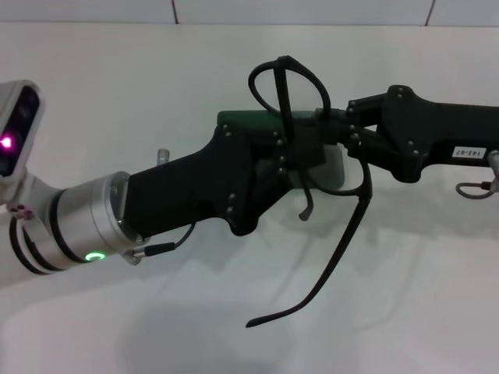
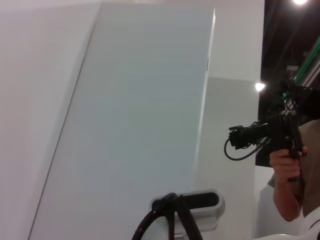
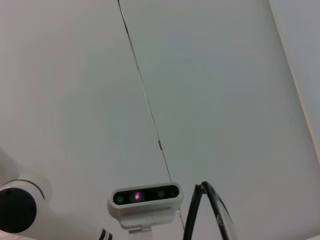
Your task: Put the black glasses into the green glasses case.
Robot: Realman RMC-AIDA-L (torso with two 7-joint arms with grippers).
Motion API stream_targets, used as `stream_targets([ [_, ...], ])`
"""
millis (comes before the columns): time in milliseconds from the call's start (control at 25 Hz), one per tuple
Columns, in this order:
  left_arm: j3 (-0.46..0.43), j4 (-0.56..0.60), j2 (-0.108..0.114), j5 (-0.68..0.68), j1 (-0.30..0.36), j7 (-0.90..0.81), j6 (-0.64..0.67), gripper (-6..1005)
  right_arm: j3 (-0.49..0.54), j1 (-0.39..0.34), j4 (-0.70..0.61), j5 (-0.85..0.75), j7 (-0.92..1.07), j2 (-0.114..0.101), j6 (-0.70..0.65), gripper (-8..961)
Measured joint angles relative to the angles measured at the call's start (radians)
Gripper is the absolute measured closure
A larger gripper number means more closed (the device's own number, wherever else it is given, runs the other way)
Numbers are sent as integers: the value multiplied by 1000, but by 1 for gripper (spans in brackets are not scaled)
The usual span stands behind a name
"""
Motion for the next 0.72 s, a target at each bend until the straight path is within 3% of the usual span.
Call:
stream_targets([
  [720,2,4,1,9,-9,6,83,972,7,19,60,1,-46,-2,18,885],
])
